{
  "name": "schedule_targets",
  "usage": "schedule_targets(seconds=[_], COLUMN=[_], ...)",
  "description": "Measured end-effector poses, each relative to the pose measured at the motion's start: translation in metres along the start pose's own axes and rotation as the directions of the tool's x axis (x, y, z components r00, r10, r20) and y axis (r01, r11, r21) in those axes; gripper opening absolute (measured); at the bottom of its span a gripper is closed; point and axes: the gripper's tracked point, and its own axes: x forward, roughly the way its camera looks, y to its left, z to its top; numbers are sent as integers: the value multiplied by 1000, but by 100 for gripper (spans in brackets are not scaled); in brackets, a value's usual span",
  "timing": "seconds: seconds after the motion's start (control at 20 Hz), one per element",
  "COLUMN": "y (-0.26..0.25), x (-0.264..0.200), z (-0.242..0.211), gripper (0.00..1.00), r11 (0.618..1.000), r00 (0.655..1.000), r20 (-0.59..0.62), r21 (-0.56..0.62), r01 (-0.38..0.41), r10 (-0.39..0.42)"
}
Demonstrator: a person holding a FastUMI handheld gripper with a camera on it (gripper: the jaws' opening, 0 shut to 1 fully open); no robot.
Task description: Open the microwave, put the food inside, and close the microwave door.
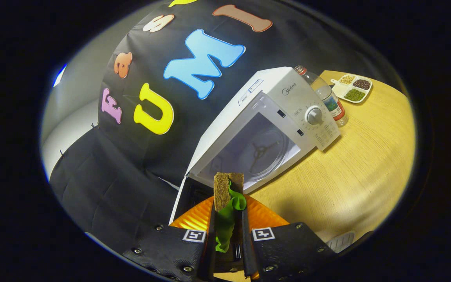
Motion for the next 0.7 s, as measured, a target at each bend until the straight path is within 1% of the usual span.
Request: schedule_targets(seconds=[0.4,0.7], y=[-16,-31], x=[64,118], z=[2,16], gripper=[28,28], r11=[999,997], r00=[995,985], r20=[85,153], r21=[1,28], r01=[51,76], r10=[-51,-80])
